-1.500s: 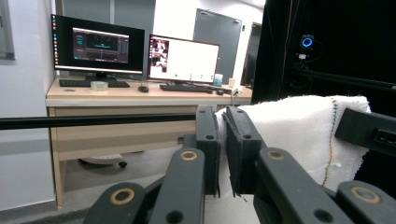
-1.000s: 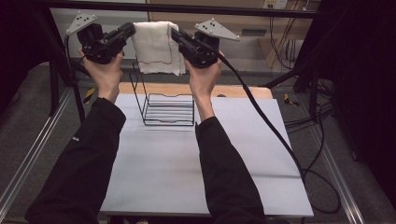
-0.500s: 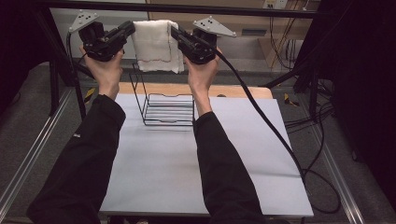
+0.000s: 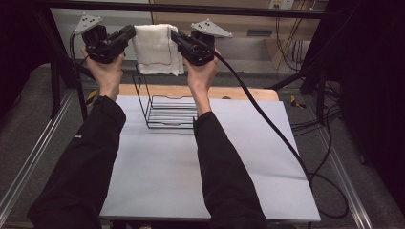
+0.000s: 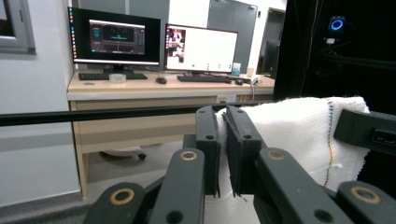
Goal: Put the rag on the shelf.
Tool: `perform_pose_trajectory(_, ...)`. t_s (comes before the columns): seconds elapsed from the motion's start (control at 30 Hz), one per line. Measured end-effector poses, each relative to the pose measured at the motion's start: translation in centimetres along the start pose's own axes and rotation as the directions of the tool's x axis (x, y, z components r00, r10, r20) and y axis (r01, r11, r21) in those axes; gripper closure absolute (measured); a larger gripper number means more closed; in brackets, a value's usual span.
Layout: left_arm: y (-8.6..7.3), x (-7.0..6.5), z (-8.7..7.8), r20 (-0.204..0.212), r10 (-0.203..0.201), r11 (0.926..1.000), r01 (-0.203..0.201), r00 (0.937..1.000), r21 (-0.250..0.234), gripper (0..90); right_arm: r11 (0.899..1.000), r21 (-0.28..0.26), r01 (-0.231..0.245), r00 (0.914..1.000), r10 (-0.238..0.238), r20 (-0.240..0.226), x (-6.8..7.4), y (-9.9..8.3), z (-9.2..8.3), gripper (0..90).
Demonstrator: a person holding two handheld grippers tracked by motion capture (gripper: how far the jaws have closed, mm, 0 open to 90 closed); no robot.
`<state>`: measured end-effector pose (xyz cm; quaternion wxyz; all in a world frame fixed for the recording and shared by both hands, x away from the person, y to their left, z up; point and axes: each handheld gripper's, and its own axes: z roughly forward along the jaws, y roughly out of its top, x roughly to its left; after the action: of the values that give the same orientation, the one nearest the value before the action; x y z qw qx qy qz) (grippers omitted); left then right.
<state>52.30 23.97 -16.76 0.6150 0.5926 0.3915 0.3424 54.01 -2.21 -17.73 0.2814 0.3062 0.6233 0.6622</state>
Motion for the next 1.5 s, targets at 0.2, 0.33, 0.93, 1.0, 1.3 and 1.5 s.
perform_pose_trajectory(0.2, -0.8, 0.3, 0.1, 0.004, -0.002, 0.9999, 0.002, 1.0, 0.013, 83.6, 1.0, 0.018, 0.007, 1.0, -0.007, 0.003, -0.1, -0.5, 0.3, 83.4)
perform_pose_trajectory(0.33, -1.2, 0.3, 0.2, 0.008, 0.002, 0.9998, -0.002, 1.0, 0.021, 83.6, 0.999, 0.034, 0.007, 0.9999, -0.007, 0.01, -0.2, -0.8, 0.3, 83.4)
perform_pose_trajectory(0.93, -3.8, -0.5, -0.4, 0.045, 0.009, 0.9981, -0.012, 0.999, 0.06, 83.6, 0.997, 0.082, 0.007, 0.9997, -0.009, 0.024, -0.1, -3.2, -1.4, 83.3)
perform_pose_trajectory(1.0, -4.0, -0.6, -0.5, 0.053, 0.011, 0.9981, -0.014, 0.9985, 0.06, 83.6, 0.997, 0.08, 0.01, 0.9996, -0.012, 0.024, -0.2, -3.5, -1.5, 83.3)
perform_pose_trajectory(1.3, -4.8, -0.6, -1.0, 0.068, 0.005, 0.9975, -0.01, 0.9977, 0.071, 83.6, 0.996, 0.089, 0.014, 0.9996, -0.016, 0.022, 0.1, -4.3, -2.1, 83.2)
perform_pose_trajectory(1.5, -5.0, -0.9, -1.4, 0.074, 0.01, 0.9969, -0.016, 0.9972, 0.077, 83.6, 0.995, 0.094, 0.011, 0.9997, -0.013, 0.023, 0.3, -4.6, -2.4, 83.2)
